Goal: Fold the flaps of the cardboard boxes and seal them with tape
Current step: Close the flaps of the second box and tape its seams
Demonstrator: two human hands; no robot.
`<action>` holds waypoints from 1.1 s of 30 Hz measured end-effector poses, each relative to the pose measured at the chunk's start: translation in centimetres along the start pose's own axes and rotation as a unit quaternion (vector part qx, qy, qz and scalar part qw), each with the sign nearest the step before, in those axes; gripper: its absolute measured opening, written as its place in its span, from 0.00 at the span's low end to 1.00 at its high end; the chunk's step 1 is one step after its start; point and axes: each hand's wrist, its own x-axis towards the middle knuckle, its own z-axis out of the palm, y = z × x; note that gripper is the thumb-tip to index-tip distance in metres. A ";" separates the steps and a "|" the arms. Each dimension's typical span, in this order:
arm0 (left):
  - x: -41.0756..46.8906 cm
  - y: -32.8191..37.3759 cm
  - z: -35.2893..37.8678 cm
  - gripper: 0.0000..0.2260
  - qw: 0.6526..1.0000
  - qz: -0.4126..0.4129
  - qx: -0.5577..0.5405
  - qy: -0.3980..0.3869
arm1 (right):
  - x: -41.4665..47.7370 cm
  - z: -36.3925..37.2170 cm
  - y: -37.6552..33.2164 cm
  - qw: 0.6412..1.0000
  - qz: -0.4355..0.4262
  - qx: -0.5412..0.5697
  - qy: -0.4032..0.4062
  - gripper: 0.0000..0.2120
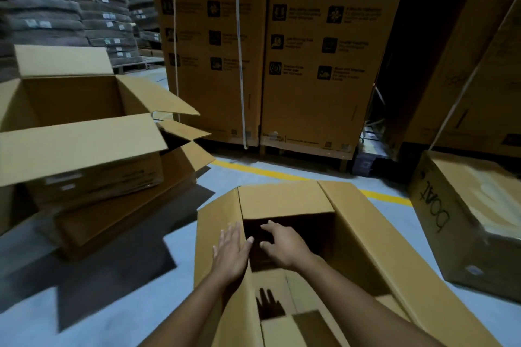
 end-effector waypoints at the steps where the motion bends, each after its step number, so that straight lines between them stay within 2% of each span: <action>1: -1.4 -0.7 0.2 0.31 0.999 -0.034 -0.017 0.012 | -1.8 0.3 -0.6 1.000 0.005 0.002 0.000 0.26; 4: -6.0 -2.7 0.2 0.32 0.983 -0.178 -0.047 0.027 | -7.2 1.8 -2.4 1.000 0.028 0.000 -0.004 0.24; 5: -7.6 -3.3 0.1 0.31 0.971 -0.223 -0.086 0.024 | -8.9 2.4 -2.9 0.999 0.040 0.002 -0.009 0.23; 8: -12.2 -4.0 -1.5 0.17 0.901 -0.281 -0.328 0.033 | -13.1 3.8 -4.5 0.998 0.056 -0.010 -0.024 0.19; 10: -13.7 -4.7 -3.3 0.07 0.883 -0.261 -0.386 0.061 | -15.1 4.6 -5.3 0.997 0.053 -0.030 -0.042 0.18; 12: -14.3 -4.8 -5.4 0.04 0.877 -0.237 -0.409 0.087 | -16.7 5.3 -6.0 0.996 0.058 -0.037 -0.052 0.19; 16: -15.9 -1.1 -10.0 0.03 0.882 -0.160 -0.433 0.099 | -18.7 5.8 -6.9 0.997 0.053 -0.016 -0.045 0.19; 19: -16.9 3.6 -10.5 0.09 0.890 -0.075 -0.444 0.079 | -18.9 5.7 -6.1 0.998 0.035 0.034 -0.027 0.19; 21: -16.8 6.2 -8.5 0.11 0.901 -0.040 -0.426 0.069 | -19.1 5.1 -4.9 0.993 0.034 0.116 -0.009 0.16; 23: -16.7 8.6 -5.8 0.12 0.933 0.003 -0.356 0.045 | -19.4 4.2 -3.1 0.969 0.047 0.242 0.017 0.13; 25: -17.0 10.8 -2.8 0.16 0.961 0.036 -0.274 0.028 | -19.8 3.3 -0.8 0.913 0.097 0.391 0.059 0.14; 27: -17.2 12.0 0.5 0.18 0.978 0.068 -0.194 0.033 | -20.5 2.4 1.6 0.827 0.170 0.524 0.110 0.19; 28: -17.3 12.5 2.0 0.18 0.985 0.080 -0.152 0.033 | -20.8 2.0 3.0 0.796 0.199 0.558 0.125 0.20; 29: -17.2 12.6 3.7 0.18 0.990 0.087 -0.111 0.029 | -21.2 1.6 4.4 0.782 0.219 0.569 0.130 0.20; 31: -16.9 12.4 6.9 0.27 0.998 0.055 -0.020 -0.008 | -21.9 0.8 6.9 0.796 0.221 0.549 0.125 0.18; 32: -16.8 12.3 8.4 0.32 0.999 0.034 0.037 -0.022 | -22.2 0.6 7.8 0.816 0.208 0.524 0.125 0.16; 33: -16.7 12.3 9.8 0.35 0.996 0.021 0.088 -0.022 | -22.2 0.7 8.7 0.854 0.190 0.469 0.125 0.13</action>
